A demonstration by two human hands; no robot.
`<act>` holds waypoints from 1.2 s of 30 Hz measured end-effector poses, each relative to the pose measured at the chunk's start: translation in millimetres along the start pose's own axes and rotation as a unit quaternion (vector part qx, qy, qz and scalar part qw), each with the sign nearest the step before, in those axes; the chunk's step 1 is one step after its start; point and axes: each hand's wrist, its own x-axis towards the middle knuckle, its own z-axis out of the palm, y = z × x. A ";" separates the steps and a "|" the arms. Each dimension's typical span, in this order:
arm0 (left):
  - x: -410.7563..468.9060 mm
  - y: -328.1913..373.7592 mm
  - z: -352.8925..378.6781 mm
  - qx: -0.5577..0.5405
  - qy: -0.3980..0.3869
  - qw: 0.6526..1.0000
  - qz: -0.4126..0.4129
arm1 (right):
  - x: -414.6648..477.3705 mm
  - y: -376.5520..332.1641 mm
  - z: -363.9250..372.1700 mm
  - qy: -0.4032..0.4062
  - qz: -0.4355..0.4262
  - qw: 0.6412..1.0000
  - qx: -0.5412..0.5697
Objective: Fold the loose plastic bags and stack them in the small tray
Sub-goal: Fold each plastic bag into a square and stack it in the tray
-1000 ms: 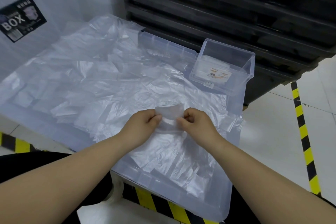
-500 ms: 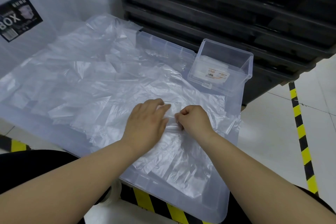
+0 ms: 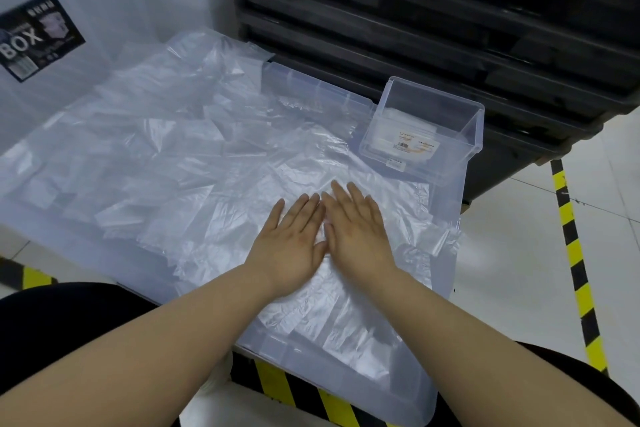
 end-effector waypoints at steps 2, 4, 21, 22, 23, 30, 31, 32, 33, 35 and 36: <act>-0.1 -0.9 -1.1 -0.002 -0.012 1.000 0.002 | 2.3 6.7 2.9 -0.034 -0.011 0.999 -0.015; -1.6 -0.9 -2.9 -0.010 -0.019 1.000 -0.001 | 3.0 12.6 2.6 -0.069 -0.014 0.997 -0.045; 49.9 -12.5 -52.2 -0.088 -0.012 0.995 -0.048 | -0.3 17.6 -5.1 -0.079 0.036 0.994 -0.059; 53.9 -11.4 -53.9 -0.086 -0.023 0.995 -0.051 | 0.3 18.4 -5.6 -0.077 0.035 0.995 -0.055; 55.9 -11.2 -55.0 -0.086 -0.031 0.994 -0.054 | 0.5 18.6 -4.8 -0.078 0.031 0.995 -0.056; 60.9 -12.5 -58.2 -0.086 -0.064 0.992 -0.063 | 2.8 18.2 -9.5 -0.088 0.026 0.994 -0.052; 60.0 -13.5 -57.5 -0.092 -0.063 0.992 -0.064 | 2.5 18.1 -9.9 -0.088 0.025 0.994 -0.052; 59.0 -14.9 -57.3 -0.103 -0.058 0.991 -0.066 | 1.8 17.7 -11.6 -0.088 0.026 0.995 -0.050; 58.0 -16.3 -57.5 -0.118 -0.052 0.989 -0.067 | 1.8 18.1 -11.9 -0.090 0.028 0.994 -0.047; 56.0 -19.7 -59.3 -0.171 -0.039 0.982 -0.069 | 1.8 18.4 -14.2 -0.090 0.030 0.995 -0.029; 54.4 -21.3 -61.9 -0.217 -0.029 0.973 -0.072 | 1.7 18.9 -15.6 -0.085 0.031 0.996 -0.015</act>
